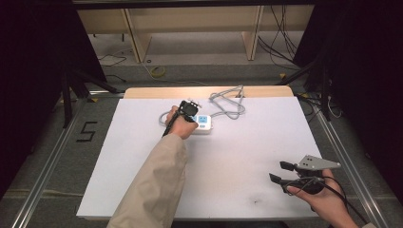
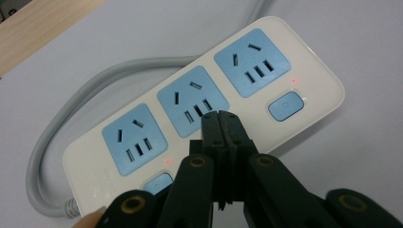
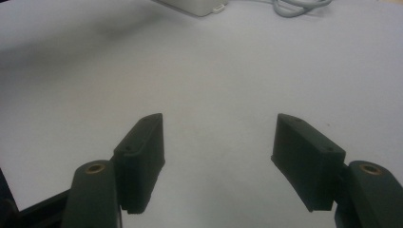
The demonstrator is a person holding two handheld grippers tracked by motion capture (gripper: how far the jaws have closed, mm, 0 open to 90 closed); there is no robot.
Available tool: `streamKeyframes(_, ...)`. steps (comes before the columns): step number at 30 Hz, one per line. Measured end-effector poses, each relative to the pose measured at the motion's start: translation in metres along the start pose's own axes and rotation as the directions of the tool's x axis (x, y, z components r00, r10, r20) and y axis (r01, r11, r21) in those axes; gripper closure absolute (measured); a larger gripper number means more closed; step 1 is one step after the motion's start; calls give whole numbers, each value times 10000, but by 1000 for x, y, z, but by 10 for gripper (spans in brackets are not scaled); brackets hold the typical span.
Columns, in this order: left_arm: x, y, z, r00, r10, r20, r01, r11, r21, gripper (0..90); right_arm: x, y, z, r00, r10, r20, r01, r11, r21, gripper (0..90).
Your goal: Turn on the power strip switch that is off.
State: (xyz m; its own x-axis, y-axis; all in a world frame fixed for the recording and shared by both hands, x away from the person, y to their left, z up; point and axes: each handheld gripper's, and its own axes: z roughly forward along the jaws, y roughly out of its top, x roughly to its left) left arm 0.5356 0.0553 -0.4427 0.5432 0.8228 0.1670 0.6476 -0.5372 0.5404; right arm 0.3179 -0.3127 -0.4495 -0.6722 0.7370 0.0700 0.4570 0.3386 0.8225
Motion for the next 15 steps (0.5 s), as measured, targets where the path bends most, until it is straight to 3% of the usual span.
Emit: streamKeyframes(15,0,1,0,10000,-4,5,4,10000,80,899,1,0,0,10000,-2,-9,2,10000,7,353)
